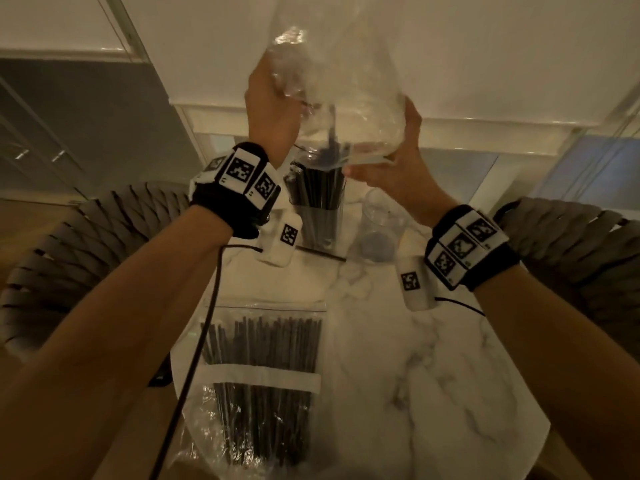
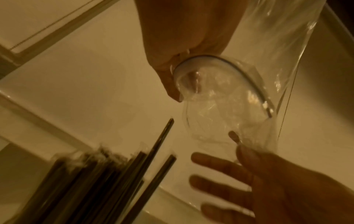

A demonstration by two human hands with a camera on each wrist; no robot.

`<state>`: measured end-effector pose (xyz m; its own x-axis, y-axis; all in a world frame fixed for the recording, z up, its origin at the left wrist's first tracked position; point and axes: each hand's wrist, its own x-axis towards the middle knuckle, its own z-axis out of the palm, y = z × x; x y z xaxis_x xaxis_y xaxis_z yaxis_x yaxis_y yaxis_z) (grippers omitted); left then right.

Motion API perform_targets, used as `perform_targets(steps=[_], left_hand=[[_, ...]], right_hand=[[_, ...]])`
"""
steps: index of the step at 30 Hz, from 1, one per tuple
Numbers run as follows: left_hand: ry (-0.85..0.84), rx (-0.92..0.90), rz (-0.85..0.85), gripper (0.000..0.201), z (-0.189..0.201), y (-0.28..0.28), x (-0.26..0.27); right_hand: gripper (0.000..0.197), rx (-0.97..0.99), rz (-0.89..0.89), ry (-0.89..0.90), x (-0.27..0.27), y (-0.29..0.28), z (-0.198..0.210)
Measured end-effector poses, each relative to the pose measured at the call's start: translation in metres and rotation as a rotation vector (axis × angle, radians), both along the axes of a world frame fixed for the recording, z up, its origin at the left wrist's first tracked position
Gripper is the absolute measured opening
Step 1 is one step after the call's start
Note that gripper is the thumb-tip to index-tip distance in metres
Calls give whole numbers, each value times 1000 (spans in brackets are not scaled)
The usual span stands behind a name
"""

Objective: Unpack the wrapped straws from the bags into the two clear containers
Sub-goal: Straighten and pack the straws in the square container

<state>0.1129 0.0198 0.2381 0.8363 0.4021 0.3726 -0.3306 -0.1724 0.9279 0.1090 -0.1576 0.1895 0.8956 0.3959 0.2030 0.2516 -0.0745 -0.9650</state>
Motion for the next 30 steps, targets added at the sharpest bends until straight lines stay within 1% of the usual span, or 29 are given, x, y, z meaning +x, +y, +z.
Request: perform_targets(steps=[1,2,3,5,7,8,10,11,12,13,14,16,17,18,19,20,22,23,25,27,28,30], left_hand=[[34,45,-27,16,-4,-2,-4],[84,71,-55,13,-10,-4,-9],[134,94,-89,16,-17,-6,-16],[238,161,-200,20,-39,-5,-34],[381,256,-404,17,-62,-1,-57],[485,323,-538,15,-74,2,-68],[762,520,-803,13,-99,10,-81],[913,616,-895,16,-111,17,-84],[1051,686,-938,23,-124,24,-83],[1138,730,-932,30,-137,32,-79],[1154,770,-872,36,-148,38,-72],[1062,835,-675,39,-166,46,-55],[999,878,-573,38,-176,48,-45],[948,933,-494,37,-187,48,-37],[913,991,-445,37,-197,47,-28],[900,1040,-421,39,-209,45,-21],[904,1121,-411,44,-231,39,-12],[920,1182,-414,47,-243,37,-10],[964,1329,-419,50,-263,32,-10],[950,1419,-380,46,-281,29,-10],[901,1468,-339,40,-284,28,-14],[798,1562,-309,33,-288,29,-17]], right_hand=[[82,46,-33,7,-2,-1,-1],[66,75,-82,13,-4,-4,-2],[52,76,-113,22,-6,-11,-3],[36,6,-97,66,-15,-29,-16],[32,-153,-21,127,-31,-53,-37],[30,-236,27,181,-41,-65,-49],[26,-369,98,286,-61,-86,-73],[26,-438,105,332,-68,-97,-87],[30,-514,119,374,-72,-107,-100],[39,-603,157,420,-75,-117,-111],[52,-695,218,459,-77,-125,-120],[83,-885,326,502,-74,-138,-128],[91,-965,326,506,-70,-141,-128],[93,-1022,281,489,-64,-141,-123],[88,-1061,203,444,-58,-140,-118],[80,-1071,113,366,-51,-137,-112],[59,-1020,-34,204,-37,-126,-104],[50,-979,-62,154,-33,-119,-102],[39,-926,-31,127,-34,-104,-105],[40,-919,18,142,-39,-92,-119],[43,-955,36,152,-48,-89,-128],[50,-1122,52,201,-59,-86,-150]])
